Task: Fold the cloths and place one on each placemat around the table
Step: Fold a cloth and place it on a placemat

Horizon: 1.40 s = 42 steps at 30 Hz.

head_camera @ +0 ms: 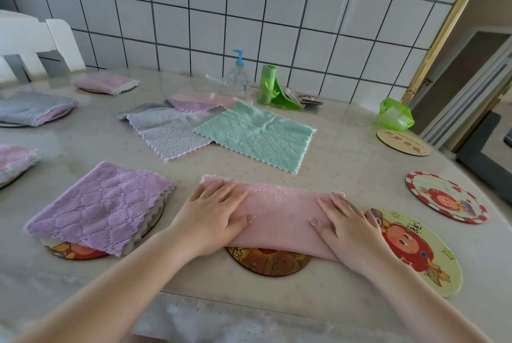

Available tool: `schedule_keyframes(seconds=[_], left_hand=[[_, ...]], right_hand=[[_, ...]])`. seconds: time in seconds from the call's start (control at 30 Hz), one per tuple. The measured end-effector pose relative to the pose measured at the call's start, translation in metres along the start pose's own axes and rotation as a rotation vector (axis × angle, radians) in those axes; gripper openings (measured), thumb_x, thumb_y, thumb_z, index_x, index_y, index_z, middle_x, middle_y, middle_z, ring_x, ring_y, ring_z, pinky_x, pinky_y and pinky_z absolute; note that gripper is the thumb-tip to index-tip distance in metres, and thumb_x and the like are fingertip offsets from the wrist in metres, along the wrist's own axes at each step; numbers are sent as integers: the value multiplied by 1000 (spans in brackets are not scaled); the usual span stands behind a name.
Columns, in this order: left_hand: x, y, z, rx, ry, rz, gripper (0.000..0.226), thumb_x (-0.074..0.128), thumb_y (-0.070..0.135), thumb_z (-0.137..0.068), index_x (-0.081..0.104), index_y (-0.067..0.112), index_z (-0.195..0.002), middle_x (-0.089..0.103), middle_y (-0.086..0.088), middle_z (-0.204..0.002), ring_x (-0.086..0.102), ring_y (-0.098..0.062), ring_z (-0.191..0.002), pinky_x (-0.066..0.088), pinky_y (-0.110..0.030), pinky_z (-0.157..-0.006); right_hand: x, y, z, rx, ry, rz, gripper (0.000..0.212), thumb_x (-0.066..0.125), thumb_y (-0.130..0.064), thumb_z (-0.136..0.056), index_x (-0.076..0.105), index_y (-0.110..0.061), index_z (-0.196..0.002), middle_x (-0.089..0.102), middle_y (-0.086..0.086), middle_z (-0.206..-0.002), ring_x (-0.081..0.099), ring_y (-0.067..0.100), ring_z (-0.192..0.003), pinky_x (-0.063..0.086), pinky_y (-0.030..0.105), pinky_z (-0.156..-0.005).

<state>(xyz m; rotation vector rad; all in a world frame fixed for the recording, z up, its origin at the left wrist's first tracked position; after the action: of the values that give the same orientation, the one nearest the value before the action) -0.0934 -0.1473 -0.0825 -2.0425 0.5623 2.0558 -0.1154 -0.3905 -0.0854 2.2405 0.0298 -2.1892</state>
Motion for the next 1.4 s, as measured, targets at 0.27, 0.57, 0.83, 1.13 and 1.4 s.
schedule_keyframes(seconds=[0.27,0.57,0.83,1.13,1.4], left_hand=[[-21,31,34,207,124,195,69,25,60,-77,40,30,-137,41,12,-144,33,-10,-135,14,-28,-114],[-10,69,41,262,286,350,23,52,29,-87,67,29,-104,63,14,-107,56,-12,-101,52,-35,-80],[-14,68,37,255,344,317,19,54,23,-85,71,27,-93,62,10,-92,58,-15,-89,55,-36,-67],[-22,68,40,294,400,322,22,49,24,-86,71,26,-90,60,7,-84,56,-17,-84,54,-37,-65],[-68,31,77,190,576,530,14,57,24,-83,65,33,-89,62,23,-93,56,9,-69,41,-6,-62]], right_hand=[[-26,-12,-11,-51,51,-407,40,49,-40,-91,54,-27,-128,46,-14,-138,42,3,-127,30,21,-108],[-27,-77,-77,-111,-101,-414,29,54,-19,-91,64,-20,-118,64,-5,-122,59,10,-107,41,21,-89],[-28,-75,-89,-122,-214,-297,17,63,-35,-85,67,-19,-80,59,-12,-68,53,7,-63,37,20,-54],[-49,-69,-74,-160,19,-505,6,58,-22,-86,57,-20,-80,58,-7,-73,52,12,-68,40,24,-61],[-99,-56,-39,-163,-102,-1004,18,60,-12,-88,61,-26,-99,72,17,-89,62,22,-74,47,31,-73]])
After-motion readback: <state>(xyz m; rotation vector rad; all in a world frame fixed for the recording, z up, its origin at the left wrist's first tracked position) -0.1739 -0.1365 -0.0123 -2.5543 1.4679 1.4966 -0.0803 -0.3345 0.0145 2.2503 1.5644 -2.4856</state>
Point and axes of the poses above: each hand's wrist, its own z-axis away from the middle knuckle, its own x-axis out of the palm, y = z × x, the point moved 7 cm from there along -z, towards the middle knuckle
